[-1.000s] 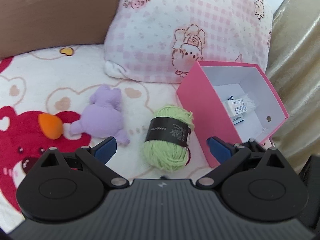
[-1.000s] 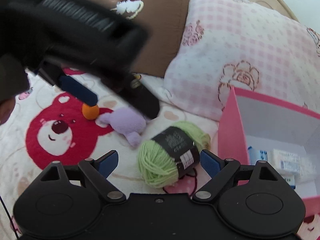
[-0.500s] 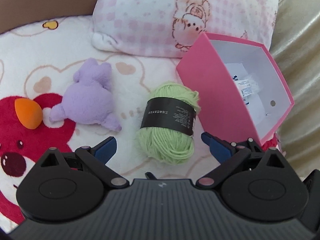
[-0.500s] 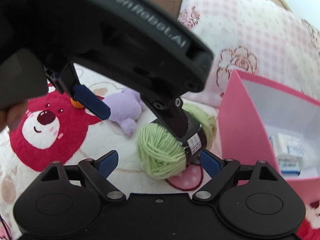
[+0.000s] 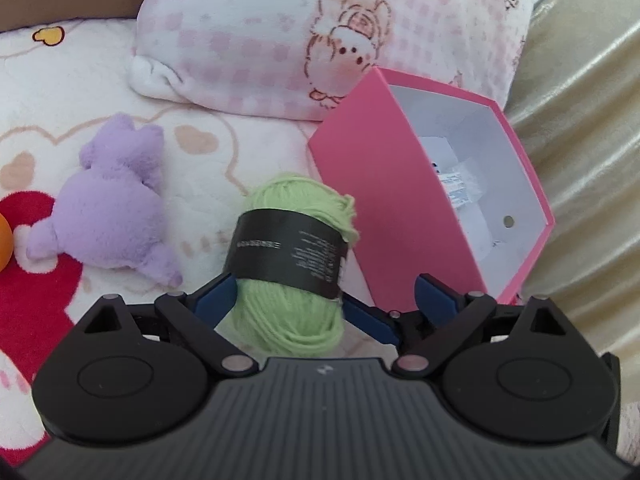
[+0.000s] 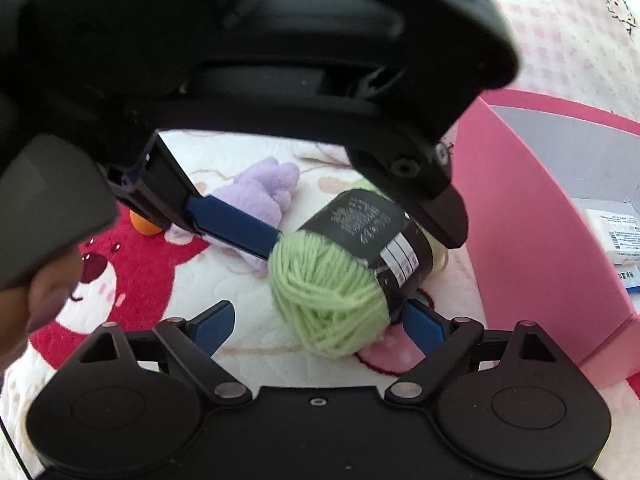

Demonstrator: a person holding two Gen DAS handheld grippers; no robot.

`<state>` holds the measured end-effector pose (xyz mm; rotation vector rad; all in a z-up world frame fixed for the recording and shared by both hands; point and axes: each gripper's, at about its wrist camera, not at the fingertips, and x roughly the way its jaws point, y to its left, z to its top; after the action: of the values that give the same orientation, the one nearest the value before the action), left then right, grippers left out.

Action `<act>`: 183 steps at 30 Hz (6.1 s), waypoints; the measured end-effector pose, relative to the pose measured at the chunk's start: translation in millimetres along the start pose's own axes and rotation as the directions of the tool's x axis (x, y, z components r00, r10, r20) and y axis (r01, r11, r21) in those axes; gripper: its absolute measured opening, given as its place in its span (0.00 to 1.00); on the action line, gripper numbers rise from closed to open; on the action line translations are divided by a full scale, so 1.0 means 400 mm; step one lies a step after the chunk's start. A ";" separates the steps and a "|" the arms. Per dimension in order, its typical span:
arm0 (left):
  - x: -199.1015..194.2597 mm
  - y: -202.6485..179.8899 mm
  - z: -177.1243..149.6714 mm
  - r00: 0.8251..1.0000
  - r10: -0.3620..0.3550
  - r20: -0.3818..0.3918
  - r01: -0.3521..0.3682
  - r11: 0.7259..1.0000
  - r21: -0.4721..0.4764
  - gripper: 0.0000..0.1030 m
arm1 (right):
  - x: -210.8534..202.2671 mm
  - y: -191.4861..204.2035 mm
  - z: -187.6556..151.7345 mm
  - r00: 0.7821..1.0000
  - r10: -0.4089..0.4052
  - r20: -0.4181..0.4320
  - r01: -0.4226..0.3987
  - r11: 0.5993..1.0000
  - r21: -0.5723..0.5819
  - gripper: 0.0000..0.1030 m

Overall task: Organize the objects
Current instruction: 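Move the left tool to the green yarn ball and straddle it, then close the left gripper on the green yarn ball's black label, then lift the yarn ball with the left gripper and carry it over the pink box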

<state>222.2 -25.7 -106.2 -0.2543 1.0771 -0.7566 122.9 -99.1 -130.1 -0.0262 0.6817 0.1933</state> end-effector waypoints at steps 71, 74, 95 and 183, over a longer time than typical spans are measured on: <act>-0.147 0.176 -0.231 0.987 0.091 0.136 -0.012 0.869 -0.495 0.55 | 0.032 -0.022 0.008 0.849 0.467 -0.248 -0.445 0.884 0.142 0.84; -0.146 0.183 -0.238 0.986 0.091 0.139 -0.009 0.864 -0.503 0.55 | 0.012 0.007 0.000 0.874 0.422 -0.241 -0.415 0.906 0.080 0.81; -0.201 0.048 -0.316 0.975 0.075 0.208 0.003 0.937 -0.350 0.54 | -0.094 0.022 0.000 0.900 0.369 -0.230 -0.391 0.918 -0.058 0.71; -0.205 -0.519 0.098 0.998 -0.047 -0.031 0.045 0.997 -0.060 0.59 | -0.412 -0.360 0.268 0.969 0.246 -0.033 -0.248 0.959 -0.137 0.72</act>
<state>145.6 -128.6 80.8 -0.3190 1.1289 -0.7736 91.5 -259.1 51.1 -0.0771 0.6855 0.4821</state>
